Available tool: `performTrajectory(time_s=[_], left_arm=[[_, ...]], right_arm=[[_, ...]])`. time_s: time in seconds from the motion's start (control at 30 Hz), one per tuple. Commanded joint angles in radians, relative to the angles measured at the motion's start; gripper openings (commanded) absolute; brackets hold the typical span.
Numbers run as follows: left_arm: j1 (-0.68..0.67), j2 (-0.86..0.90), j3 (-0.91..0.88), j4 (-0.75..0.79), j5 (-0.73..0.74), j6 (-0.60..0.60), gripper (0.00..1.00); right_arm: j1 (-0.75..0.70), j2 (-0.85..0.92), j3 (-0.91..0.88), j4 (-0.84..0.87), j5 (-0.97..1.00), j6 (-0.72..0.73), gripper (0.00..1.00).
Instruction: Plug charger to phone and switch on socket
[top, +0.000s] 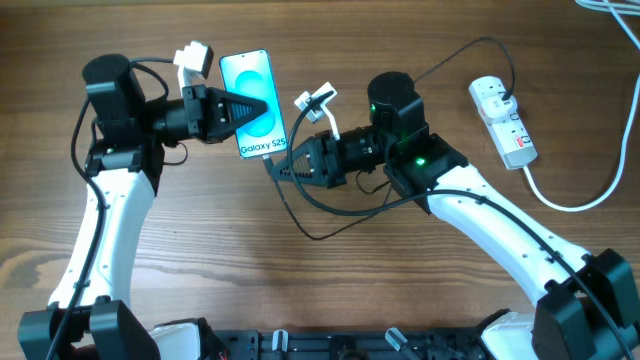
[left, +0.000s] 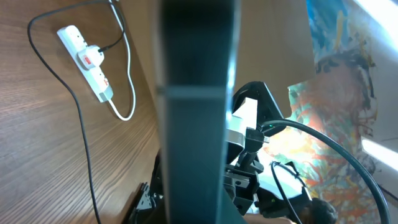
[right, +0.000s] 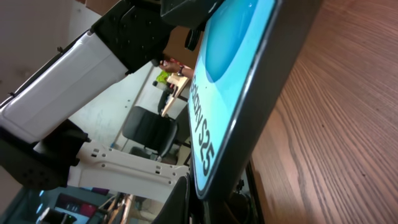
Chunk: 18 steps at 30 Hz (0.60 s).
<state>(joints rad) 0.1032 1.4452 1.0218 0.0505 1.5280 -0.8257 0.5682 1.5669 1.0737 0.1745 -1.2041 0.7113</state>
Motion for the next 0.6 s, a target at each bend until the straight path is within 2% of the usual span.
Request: performTrajectory(time_s=[0.0, 0.3, 0.57], left_arm=[[-0.033, -0.027, 0.005, 0.003, 0.049, 0.01, 0.04], [-0.054, -0.027, 0.005, 0.002, 0.049, 0.01, 0.04], [-0.082, -0.027, 0.005, 0.001, 0.05, 0.01, 0.04]], right_arm=[[-0.017, 0.002, 0.005, 0.066, 0.021, 0.039, 0.04], [-0.021, 0.002, 0.005, 0.171, 0.051, 0.13, 0.04], [-0.087, 0.002, 0.005, 0.216, 0.043, 0.175, 0.04]])
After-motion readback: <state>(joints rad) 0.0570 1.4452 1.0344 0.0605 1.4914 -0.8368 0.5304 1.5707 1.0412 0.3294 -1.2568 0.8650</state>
